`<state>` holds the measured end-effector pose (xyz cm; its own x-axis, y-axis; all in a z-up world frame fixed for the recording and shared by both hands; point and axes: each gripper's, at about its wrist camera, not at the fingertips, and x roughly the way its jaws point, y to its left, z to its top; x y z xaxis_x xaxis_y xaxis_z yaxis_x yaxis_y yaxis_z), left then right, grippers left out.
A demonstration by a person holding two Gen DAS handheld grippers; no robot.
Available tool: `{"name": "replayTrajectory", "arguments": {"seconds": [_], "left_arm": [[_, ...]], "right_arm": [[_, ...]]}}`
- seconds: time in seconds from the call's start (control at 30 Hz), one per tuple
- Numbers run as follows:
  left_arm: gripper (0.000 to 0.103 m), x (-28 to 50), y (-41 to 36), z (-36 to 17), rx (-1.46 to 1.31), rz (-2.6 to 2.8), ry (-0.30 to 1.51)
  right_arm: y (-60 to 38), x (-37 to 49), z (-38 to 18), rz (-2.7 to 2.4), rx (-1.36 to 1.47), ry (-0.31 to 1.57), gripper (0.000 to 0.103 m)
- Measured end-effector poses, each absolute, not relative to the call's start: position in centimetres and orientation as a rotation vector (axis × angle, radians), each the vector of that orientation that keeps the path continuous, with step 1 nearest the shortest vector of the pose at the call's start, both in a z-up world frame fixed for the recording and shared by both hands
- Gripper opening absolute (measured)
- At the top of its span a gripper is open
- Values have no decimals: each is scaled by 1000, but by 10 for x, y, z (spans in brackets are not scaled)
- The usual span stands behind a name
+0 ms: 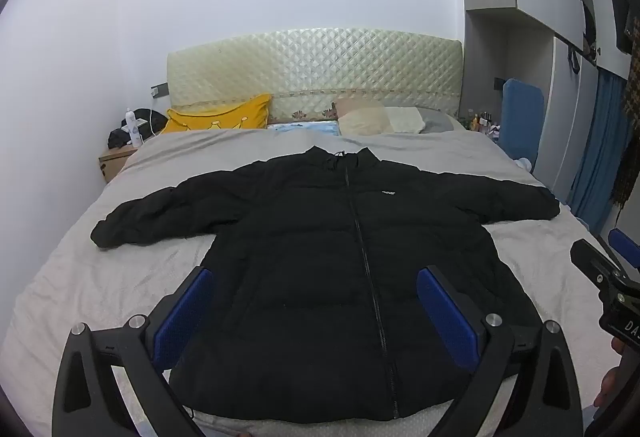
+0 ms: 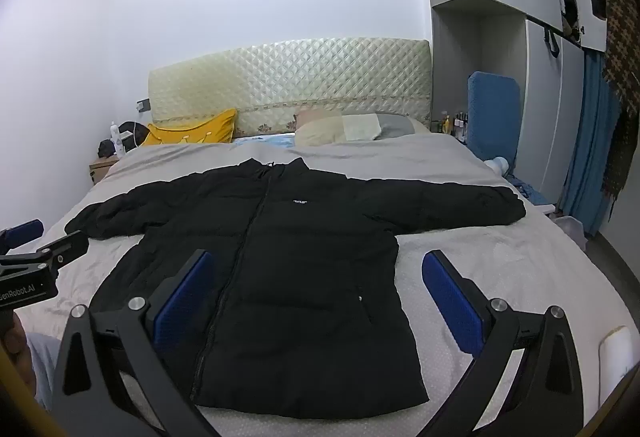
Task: Fold large clothes
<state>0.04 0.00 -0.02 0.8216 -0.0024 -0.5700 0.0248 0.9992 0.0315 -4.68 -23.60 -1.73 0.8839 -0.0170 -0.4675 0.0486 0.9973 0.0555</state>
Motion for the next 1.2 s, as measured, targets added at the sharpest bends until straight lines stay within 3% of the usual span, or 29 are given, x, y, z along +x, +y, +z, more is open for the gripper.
{"name": "replayTrajectory", "arguments": {"seconds": [1.2], "left_arm": [[102,7,10,-15,-7,-37,642]], "right_arm": [[-231,-39,-34,-33,51,512,103]]}}
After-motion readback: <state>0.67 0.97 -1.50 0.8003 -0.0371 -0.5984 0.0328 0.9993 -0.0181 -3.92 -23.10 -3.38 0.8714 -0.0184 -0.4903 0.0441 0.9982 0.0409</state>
